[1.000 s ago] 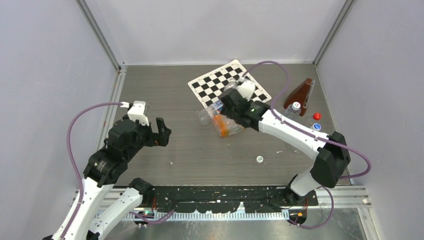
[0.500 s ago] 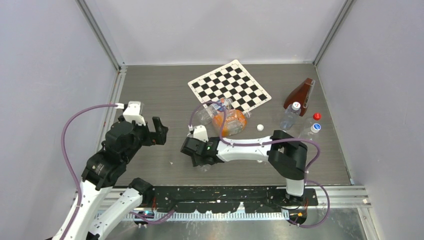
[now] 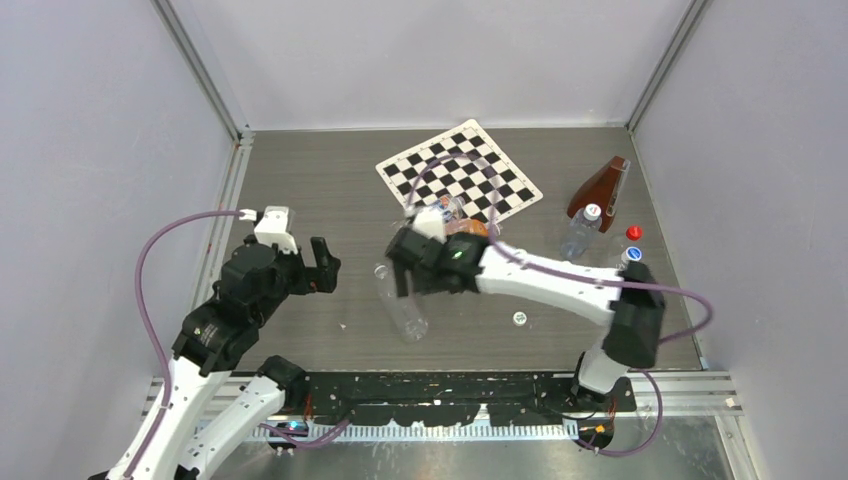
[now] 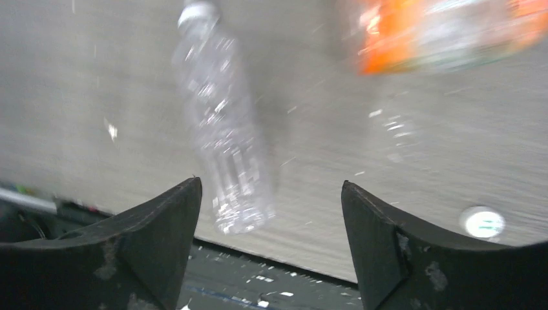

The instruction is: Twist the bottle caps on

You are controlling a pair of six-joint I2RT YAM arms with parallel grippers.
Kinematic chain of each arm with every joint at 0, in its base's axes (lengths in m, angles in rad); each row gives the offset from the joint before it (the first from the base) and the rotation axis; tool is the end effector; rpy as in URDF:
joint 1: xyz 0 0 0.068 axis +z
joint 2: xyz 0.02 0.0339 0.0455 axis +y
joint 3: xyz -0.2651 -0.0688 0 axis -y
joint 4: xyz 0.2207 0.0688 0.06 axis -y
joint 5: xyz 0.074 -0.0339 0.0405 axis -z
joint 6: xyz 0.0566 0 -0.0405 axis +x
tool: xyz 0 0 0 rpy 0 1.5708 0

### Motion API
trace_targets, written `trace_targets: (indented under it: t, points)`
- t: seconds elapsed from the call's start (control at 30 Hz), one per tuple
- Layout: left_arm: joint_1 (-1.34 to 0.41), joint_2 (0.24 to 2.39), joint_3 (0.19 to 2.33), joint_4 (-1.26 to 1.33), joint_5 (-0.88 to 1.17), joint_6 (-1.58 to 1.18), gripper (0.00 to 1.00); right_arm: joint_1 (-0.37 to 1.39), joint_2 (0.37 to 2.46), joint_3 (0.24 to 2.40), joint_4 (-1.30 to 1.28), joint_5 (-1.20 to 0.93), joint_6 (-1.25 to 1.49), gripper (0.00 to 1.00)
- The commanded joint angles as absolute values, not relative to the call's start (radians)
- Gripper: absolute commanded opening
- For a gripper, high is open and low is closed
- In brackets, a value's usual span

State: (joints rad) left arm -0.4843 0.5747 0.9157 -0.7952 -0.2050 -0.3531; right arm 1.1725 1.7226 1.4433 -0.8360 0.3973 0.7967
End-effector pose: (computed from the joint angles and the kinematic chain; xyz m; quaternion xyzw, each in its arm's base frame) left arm 0.0954 -0.0372 0.3312 0.0012 0.8454 -0.1350 0.5167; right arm 0.1537 0.3088 0.2591 -0.1346 0.9465 0.0780 0.2826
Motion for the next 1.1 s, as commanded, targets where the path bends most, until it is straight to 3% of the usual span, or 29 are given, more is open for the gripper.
trace_targets:
  t: [0.0,0.2,0.27,0.5,0.87,1.07]
  points:
    - [-0.488,0.604,0.903,-0.704,-0.169,-0.384,1.0,0.953,1.491,1.397,-0.974,0.532,0.802,0.8]
    - [-0.488,0.642,0.899,-0.695,-0.141,-0.405,1.0,0.655,1.391,1.15,-0.856,0.581,0.792,0.54]
    - [-0.488,0.654,0.899,-0.691,-0.131,-0.411,1.0,0.582,1.401,1.108,-0.802,0.576,0.78,0.5]
    - [-0.488,0.685,0.909,-0.695,-0.103,-0.427,1.0,0.423,1.545,1.036,-0.623,0.505,0.77,0.42]
    - [-0.488,0.684,0.911,-0.729,-0.102,-0.45,1.0,0.365,1.685,1.02,-0.481,0.391,0.763,0.37]
    - [-0.488,0.69,0.907,-0.714,-0.062,-0.456,1.0,0.361,1.716,0.992,-0.474,0.394,0.777,0.19]
